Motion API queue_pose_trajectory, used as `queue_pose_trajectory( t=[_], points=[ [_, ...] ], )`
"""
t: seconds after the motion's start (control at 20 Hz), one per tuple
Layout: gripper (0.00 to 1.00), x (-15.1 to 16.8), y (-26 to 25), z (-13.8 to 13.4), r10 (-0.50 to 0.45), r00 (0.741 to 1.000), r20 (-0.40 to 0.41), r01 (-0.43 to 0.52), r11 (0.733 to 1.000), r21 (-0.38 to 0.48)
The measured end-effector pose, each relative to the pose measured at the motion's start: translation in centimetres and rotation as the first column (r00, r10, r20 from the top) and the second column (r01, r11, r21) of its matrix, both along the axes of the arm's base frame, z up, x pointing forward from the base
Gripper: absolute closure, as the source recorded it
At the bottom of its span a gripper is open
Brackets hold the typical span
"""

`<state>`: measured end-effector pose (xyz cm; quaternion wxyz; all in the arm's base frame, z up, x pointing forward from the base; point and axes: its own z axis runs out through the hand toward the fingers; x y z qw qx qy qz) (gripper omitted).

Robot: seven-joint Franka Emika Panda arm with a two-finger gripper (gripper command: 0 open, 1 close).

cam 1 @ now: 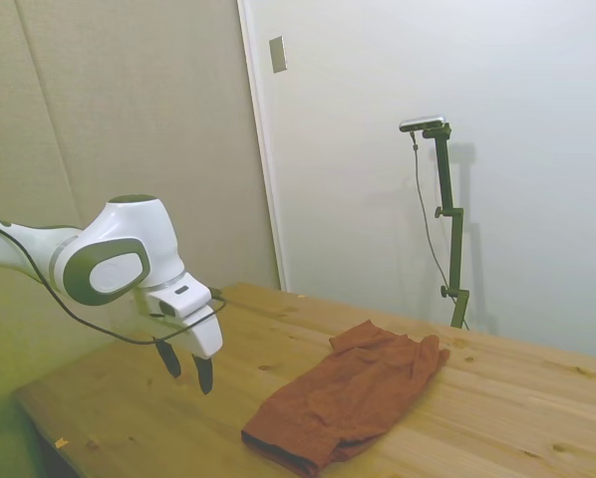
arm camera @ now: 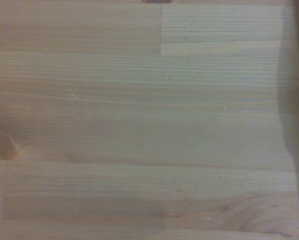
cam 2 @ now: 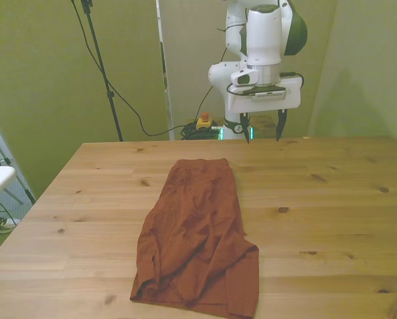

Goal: Unfold the shorts

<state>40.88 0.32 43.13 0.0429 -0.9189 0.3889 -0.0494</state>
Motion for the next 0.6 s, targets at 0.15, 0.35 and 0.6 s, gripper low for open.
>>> queue_pose_trajectory(
  t=[0.15,0.35,0.6],
  points=[
    [0.0,0.2,-0.2,0.0,-0.013,1.0,0.016,0.013,1.0,-0.017],
    [0.0,1.1,-4.3,2.1,-0.095,0.994,0.05,0.095,0.995,0.006],
    [0.0,1.7,-14.5,6.0,-0.225,0.973,0.049,0.222,0.973,0.067]
  ],
)
